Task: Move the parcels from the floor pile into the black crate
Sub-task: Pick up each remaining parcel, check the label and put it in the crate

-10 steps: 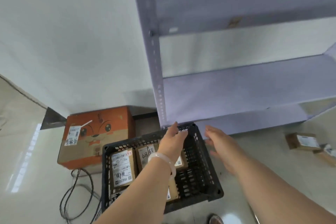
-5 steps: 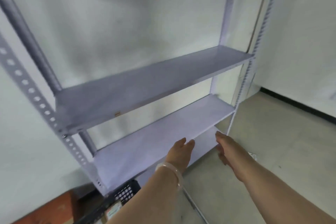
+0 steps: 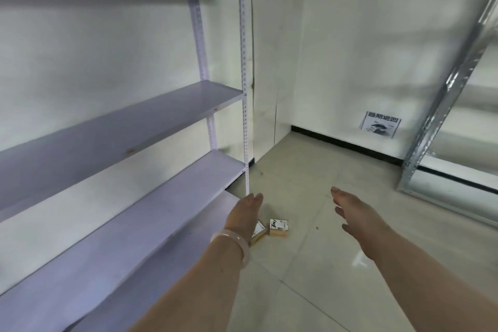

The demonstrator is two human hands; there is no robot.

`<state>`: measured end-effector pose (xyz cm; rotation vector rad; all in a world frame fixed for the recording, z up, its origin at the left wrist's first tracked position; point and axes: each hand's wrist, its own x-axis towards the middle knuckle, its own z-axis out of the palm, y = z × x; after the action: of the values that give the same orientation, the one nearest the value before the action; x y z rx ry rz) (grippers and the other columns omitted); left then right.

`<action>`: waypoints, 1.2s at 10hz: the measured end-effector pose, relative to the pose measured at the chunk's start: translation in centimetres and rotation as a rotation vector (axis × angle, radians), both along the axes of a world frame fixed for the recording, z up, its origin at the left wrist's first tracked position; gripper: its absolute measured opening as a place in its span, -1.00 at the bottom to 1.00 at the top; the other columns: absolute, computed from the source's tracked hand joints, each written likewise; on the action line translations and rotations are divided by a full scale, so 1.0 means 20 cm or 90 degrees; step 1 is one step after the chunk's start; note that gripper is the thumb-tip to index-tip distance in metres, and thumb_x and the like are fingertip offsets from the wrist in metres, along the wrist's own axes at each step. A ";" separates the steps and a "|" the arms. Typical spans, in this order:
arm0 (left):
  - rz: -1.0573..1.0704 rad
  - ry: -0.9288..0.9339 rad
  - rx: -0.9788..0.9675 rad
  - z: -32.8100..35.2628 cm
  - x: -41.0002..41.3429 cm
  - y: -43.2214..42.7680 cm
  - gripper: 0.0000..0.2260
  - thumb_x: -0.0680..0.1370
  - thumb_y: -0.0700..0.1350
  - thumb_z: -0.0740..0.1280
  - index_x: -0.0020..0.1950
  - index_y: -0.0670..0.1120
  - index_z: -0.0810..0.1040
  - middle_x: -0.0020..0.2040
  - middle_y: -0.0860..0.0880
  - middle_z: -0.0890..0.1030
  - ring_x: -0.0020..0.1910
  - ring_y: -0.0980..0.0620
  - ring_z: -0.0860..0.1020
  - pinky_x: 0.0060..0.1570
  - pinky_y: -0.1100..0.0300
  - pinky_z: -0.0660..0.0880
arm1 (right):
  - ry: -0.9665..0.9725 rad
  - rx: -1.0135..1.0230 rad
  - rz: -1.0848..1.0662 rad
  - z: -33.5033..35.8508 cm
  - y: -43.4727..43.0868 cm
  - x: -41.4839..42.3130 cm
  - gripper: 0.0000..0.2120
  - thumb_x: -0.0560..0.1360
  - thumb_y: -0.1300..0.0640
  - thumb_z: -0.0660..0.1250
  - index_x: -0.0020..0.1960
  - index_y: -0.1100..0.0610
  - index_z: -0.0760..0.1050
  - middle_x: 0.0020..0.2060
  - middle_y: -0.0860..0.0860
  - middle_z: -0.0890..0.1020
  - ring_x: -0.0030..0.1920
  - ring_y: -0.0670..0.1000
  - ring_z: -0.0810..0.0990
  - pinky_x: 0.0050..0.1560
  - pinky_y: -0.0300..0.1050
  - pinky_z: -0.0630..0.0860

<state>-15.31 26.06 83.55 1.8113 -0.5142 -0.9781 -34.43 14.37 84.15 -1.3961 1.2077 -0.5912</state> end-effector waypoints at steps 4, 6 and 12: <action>-0.110 0.023 0.005 -0.15 -0.09 -0.62 -0.59 0.61 0.02 0.17 0.43 -0.09 0.33 0.45 -0.14 0.34 0.43 -0.16 0.31 0.39 -0.11 0.29 | -0.048 0.078 0.002 -0.23 -0.42 -0.15 -0.56 0.56 -0.12 0.18 0.40 -0.03 0.32 0.42 0.01 0.34 0.43 0.04 0.27 0.44 0.12 0.15; -0.116 0.033 -0.007 -0.28 0.10 -1.05 -0.57 0.61 0.05 0.17 0.44 -0.06 0.32 0.46 -0.06 0.35 0.43 -0.09 0.33 0.43 -0.10 0.24 | -0.044 0.077 -0.033 -0.30 -0.78 0.01 -0.67 0.55 -0.12 0.18 0.30 -0.13 0.35 0.41 -0.02 0.36 0.43 0.02 0.28 0.43 0.09 0.16; -0.116 0.120 0.109 -0.75 0.86 -2.25 -0.54 0.55 0.14 0.20 0.43 0.06 0.33 0.44 0.03 0.38 0.40 -0.03 0.37 0.42 -0.09 0.25 | 0.108 0.171 -0.077 -0.65 -1.90 0.68 -0.56 0.50 -0.19 0.24 0.35 -0.10 0.40 0.33 -0.08 0.46 0.35 -0.01 0.37 0.41 0.10 0.25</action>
<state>1.89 -18.86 68.53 1.8214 -0.4967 -1.3384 -20.88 -23.70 71.07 -1.1690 1.4575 -0.3807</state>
